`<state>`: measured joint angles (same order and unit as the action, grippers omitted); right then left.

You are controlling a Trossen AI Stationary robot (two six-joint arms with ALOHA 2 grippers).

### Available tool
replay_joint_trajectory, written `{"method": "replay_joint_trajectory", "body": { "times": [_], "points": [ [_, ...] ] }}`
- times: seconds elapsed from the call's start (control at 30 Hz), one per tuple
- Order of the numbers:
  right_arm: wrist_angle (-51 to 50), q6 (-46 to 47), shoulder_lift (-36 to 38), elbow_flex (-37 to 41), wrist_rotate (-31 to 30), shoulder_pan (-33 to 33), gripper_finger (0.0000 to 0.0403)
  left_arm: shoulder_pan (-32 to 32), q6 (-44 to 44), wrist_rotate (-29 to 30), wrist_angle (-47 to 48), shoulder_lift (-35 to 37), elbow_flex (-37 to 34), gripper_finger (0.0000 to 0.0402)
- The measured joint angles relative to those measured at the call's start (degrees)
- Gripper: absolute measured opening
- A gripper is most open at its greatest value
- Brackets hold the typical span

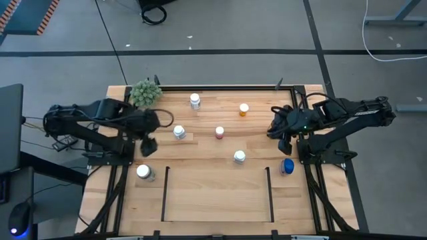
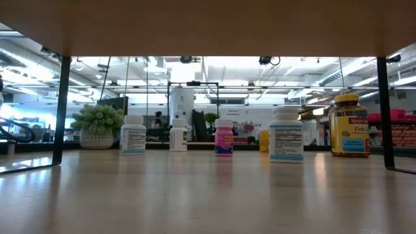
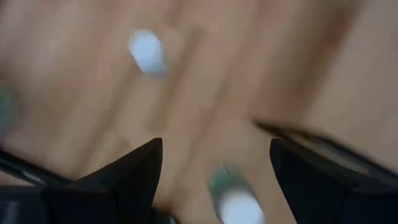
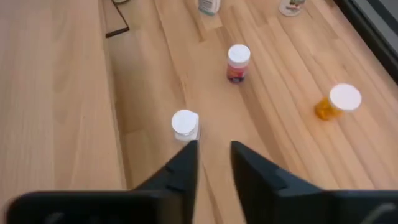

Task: Pick and place medicine bottles onto shelf by color
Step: Put the yellow pill bottle on the shelf

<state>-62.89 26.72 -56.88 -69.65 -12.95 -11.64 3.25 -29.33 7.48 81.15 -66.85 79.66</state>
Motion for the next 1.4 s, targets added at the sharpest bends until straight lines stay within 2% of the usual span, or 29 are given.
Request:
{"method": "replay_joint_trajectory", "body": {
  "times": [0.1, 0.2, 0.37, 0.57, 0.77, 0.9, 1.07, 1.23, 1.4],
  "points": [
    [-0.7, 1.9, 0.0, 0.0, -1.0, 0.0, 0.0177, -4.3, 3.4, 0.6, -2.6, -2.5, 0.0, 0.0302],
    [-2.7, 4.1, 0.0, 0.0, -3.6, 0.0, 0.0241, -7.9, 7.6, -2.2, -5.6, -6.0, 0.0, 0.0302],
    [-8.9, 12.2, 0.0, 0.0, -5.7, -0.3, 0.0301, -10.8, 14.0, -5.8, -18.4, -11.2, 0.0, 0.0302],
    [-9.5, 20.9, 0.0, 0.0, -5.1, -2.4, 0.031, -12.7, 19.9, -5.7, -36.3, -17.5, 0.0, 0.0302],
    [-9.4, 29.1, 0.0, 0.0, -5.0, -5.0, 0.031, -13.8, 22.5, -5.6, -43.4, -24.8, 0.0, 0.0302],
    [-10.2, 31.0, -0.2, 0.0, -5.2, -6.2, 0.031, -13.7, 22.5, -5.6, -47.0, -27.8, 0.0, 0.0302],
    [-16.9, 33.6, -1.1, 0.0, -8.7, -6.1, 0.031, -13.8, 21.1, -5.6, -48.1, -28.8, 0.0, 0.0302],
    [-26.0, 40.9, -1.8, 1.1, -13.1, -4.6, 0.031, -13.3, 17.9, -5.8, -47.3, -26.9, 0.3, 0.0302],
    [-25.9, 45.8, -2.0, 5.5, -12.8, -0.3, 0.031, -12.3, 17.0, -5.8, -43.3, -25.5, 4.3, 0.0302]
  ]
}}
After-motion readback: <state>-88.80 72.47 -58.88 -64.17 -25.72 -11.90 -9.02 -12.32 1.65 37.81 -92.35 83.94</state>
